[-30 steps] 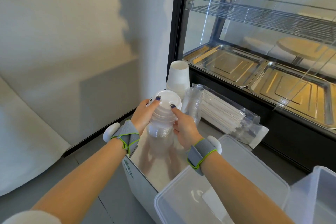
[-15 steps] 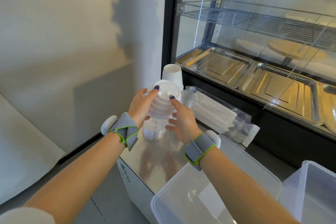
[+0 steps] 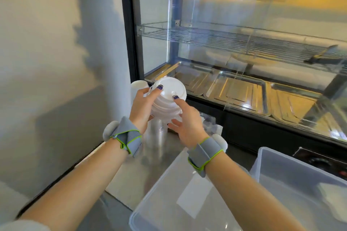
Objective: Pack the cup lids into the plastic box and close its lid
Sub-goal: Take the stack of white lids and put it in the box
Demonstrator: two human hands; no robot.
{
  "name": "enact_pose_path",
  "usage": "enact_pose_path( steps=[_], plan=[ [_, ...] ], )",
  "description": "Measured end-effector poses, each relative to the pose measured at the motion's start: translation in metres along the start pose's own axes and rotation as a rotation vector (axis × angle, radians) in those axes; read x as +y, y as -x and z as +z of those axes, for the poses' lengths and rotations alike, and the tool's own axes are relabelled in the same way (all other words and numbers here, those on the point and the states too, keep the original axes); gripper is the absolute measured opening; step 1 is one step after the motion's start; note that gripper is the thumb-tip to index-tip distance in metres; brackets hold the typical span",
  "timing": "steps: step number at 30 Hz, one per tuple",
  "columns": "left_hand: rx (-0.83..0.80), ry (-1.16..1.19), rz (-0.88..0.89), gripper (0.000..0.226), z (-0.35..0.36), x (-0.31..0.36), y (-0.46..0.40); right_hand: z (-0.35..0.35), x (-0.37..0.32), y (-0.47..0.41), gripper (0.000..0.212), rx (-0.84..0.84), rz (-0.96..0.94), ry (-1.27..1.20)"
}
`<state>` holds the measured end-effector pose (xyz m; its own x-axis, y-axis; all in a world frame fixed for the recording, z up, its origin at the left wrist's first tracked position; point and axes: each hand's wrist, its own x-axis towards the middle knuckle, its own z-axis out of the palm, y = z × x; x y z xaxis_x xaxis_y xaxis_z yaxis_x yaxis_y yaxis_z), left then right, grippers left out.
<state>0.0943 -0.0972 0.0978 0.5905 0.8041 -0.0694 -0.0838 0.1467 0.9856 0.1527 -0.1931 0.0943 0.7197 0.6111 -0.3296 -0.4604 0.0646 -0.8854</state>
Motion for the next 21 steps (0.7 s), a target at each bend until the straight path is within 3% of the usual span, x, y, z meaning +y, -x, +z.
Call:
enact_pose_path(
  steps=[9,12,16,21],
  plan=[
    [-0.371,0.047,-0.134,0.034,0.112,-0.023,0.041,-0.119,-0.026,0.046,0.015,0.237,-0.074,-0.099],
    [-0.551,0.027,-0.219,0.042,0.152,-0.034,0.061,-0.168,-0.032,0.073,0.013,0.304,-0.034,-0.131],
    [-0.749,-0.031,-0.36,0.034,0.199,-0.051,0.1,-0.221,-0.031,0.114,0.011,0.429,-0.061,-0.181],
    [-0.981,-0.119,-0.453,0.049,0.229,-0.072,0.137,-0.263,-0.022,0.159,0.012,0.549,-0.085,-0.221]
  ],
)
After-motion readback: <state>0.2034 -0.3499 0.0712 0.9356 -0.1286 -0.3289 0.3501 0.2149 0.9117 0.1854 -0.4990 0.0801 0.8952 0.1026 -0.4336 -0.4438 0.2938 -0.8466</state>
